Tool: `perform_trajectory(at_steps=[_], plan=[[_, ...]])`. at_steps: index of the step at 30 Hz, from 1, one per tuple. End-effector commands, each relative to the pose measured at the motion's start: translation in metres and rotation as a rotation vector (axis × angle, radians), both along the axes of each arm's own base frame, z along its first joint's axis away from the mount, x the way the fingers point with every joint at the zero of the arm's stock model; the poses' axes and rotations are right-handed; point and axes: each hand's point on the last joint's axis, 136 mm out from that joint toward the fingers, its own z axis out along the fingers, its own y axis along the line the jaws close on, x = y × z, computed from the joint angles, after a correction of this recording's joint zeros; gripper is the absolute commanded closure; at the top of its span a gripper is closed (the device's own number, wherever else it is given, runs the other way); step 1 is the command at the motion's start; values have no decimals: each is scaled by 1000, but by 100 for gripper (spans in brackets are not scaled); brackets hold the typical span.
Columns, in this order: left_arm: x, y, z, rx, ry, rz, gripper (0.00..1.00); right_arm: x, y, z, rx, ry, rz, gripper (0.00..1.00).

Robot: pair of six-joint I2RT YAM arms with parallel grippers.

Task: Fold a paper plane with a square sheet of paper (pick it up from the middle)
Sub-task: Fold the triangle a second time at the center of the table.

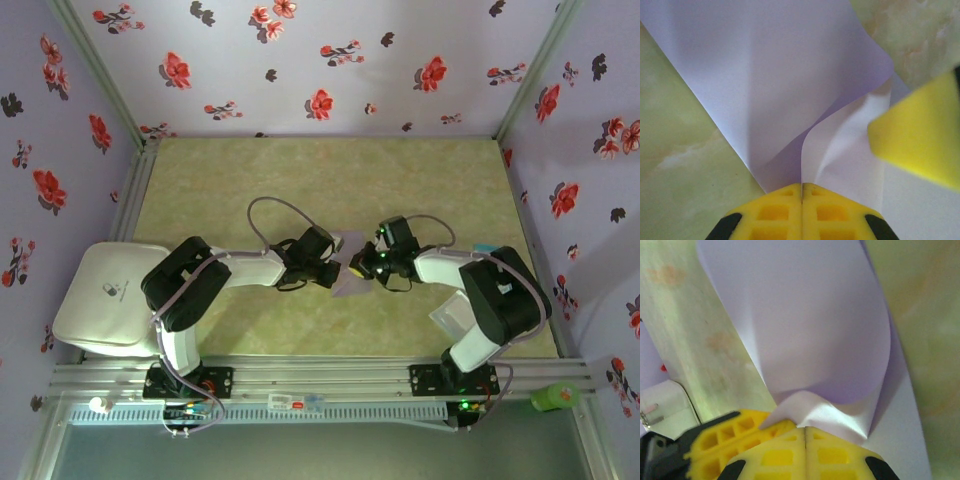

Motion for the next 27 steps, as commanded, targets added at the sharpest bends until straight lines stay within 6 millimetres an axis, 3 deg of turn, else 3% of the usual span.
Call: perform_trajectory(at_steps=[1,5,10,12,15,20,22,27], plan=[[-10,18,-29,103,62,-9,95,8,-14,-5,-45,0,-23,100],[-9,18,-28,105,60,-11,95,7,-17,-18,-47,37,-28,100],[-10,18,-29,107,64,-12,95,-8,-37,-47,-125,114,-72,100],[-11,19,-29,110,65,-15,95,-10,-43,-51,-145,125,-88,100],[-11,20,-30,112,68,-15,95,-6,-45,-43,-141,112,-93,100],[-12,19,-30,111,68,-15,95,12,-25,2,-25,10,-50,100],[-11,19,-30,112,68,-17,95,16,-22,11,-12,-12,-44,100],[-10,17,-30,111,68,-18,95,17,-23,0,-47,16,-28,100]])
